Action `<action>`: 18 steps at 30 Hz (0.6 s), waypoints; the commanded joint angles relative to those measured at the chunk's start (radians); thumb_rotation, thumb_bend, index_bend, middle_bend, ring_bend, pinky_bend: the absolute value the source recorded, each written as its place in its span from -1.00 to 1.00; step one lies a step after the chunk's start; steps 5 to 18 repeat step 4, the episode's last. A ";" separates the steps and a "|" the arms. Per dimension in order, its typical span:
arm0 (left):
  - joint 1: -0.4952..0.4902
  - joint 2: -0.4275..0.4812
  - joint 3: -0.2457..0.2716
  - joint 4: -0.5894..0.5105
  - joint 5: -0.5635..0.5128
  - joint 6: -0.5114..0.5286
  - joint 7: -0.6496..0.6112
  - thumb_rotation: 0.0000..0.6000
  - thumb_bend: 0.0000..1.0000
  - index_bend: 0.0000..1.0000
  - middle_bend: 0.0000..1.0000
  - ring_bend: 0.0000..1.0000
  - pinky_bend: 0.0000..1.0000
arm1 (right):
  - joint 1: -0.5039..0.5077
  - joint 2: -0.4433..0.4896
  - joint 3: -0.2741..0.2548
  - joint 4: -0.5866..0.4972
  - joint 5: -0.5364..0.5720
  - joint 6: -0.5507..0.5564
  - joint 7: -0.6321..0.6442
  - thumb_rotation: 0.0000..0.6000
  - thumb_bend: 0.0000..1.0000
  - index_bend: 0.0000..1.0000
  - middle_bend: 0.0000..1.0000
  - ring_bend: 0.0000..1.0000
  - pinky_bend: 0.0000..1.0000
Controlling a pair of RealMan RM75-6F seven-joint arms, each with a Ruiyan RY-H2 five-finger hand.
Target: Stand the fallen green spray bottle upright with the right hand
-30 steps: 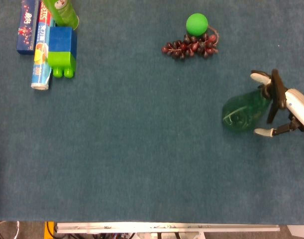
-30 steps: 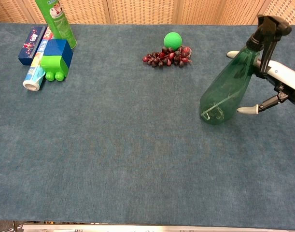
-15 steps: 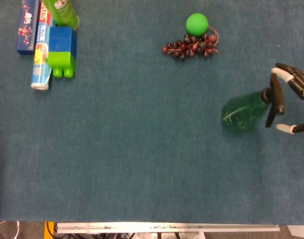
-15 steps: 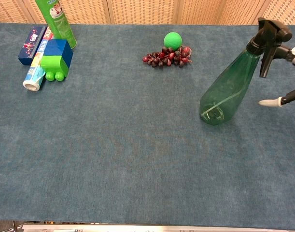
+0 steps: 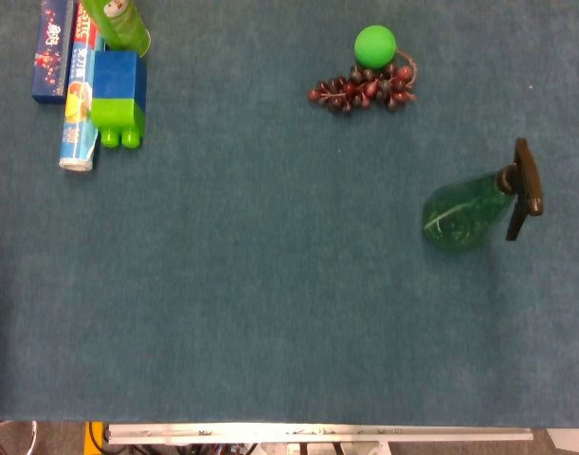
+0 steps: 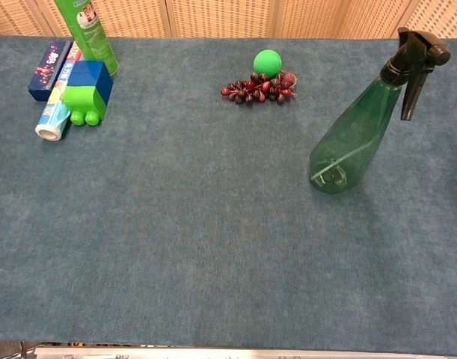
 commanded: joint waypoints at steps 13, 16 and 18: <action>0.001 0.000 -0.003 0.003 0.010 0.010 -0.009 1.00 -1.00 -0.22 -0.29 -0.48 -0.18 | -0.052 -0.004 0.013 -0.023 0.025 -0.003 0.030 1.00 -1.00 -0.95 -0.85 -1.00 -0.67; 0.001 0.000 -0.003 0.003 0.010 0.010 -0.009 1.00 -1.00 -0.22 -0.29 -0.48 -0.18 | -0.052 -0.004 0.013 -0.023 0.025 -0.003 0.030 1.00 -1.00 -0.95 -0.85 -1.00 -0.67; 0.001 0.000 -0.003 0.003 0.010 0.010 -0.009 1.00 -1.00 -0.22 -0.29 -0.48 -0.18 | -0.052 -0.004 0.013 -0.023 0.025 -0.003 0.030 1.00 -1.00 -0.95 -0.85 -1.00 -0.67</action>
